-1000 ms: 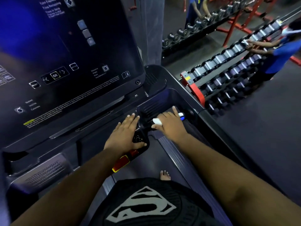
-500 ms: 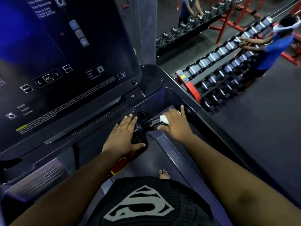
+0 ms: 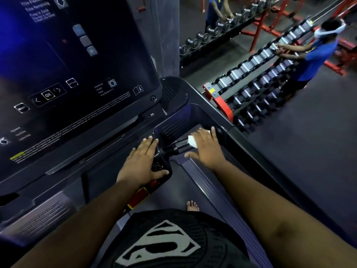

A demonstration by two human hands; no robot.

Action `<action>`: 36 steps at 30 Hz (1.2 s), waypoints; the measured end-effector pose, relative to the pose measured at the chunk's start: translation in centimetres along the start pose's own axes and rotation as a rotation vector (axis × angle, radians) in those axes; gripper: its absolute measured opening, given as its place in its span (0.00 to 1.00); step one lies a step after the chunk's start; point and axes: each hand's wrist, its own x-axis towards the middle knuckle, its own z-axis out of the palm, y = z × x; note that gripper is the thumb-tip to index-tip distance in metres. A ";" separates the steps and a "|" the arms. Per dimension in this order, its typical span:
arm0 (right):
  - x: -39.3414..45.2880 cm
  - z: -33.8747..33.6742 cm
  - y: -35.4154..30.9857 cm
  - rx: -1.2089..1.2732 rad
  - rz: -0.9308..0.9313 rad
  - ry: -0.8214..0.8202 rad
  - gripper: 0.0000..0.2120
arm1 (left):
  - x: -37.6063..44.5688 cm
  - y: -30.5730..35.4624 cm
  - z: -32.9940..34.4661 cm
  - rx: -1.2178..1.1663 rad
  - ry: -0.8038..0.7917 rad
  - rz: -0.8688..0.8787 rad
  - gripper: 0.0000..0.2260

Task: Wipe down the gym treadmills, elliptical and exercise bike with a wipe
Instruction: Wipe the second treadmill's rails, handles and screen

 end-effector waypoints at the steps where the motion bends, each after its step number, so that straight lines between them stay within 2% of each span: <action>1: 1.0 -0.7 0.0 0.006 0.000 -0.015 0.46 | 0.0 0.1 0.0 0.003 -0.004 0.001 0.53; 5: 2.5 -1.7 -1.3 0.087 -0.065 -0.076 0.43 | -0.1 0.1 -0.1 -0.003 -0.003 0.004 0.53; 8: -0.3 0.0 -1.2 0.075 -0.159 0.070 0.25 | -0.1 0.1 -0.1 -0.001 -0.004 0.002 0.53; 9: -1.2 0.6 -0.8 0.063 -0.191 0.097 0.23 | 0.0 0.1 -0.1 0.000 -0.001 -0.002 0.53; 12: -2.4 1.0 1.2 0.058 -0.273 0.121 0.25 | 0.1 0.0 0.0 0.006 -0.009 0.002 0.54; 17: -1.0 -1.0 1.2 0.324 -0.245 0.113 0.26 | 0.2 0.0 0.0 0.010 0.000 0.003 0.54; 22: 2.0 -0.6 -2.2 0.136 -0.116 0.173 0.25 | 0.2 0.2 -0.2 0.028 -0.007 0.005 0.54; 25: 2.0 -0.1 -2.1 0.106 -0.114 0.184 0.25 | 0.0 0.3 -0.4 0.026 -0.012 0.006 0.54; 31: -1.6 2.8 1.4 0.061 -0.113 0.140 0.45 | 0.1 0.1 -0.2 0.018 -0.002 0.001 0.54; 34: 0.5 1.0 2.3 0.074 -0.104 0.107 0.39 | 0.1 0.1 -0.1 0.024 -0.001 0.005 0.54; 36: 2.6 -1.7 2.1 0.057 -0.110 0.006 0.36 | 0.1 0.1 -0.1 0.025 0.001 0.002 0.55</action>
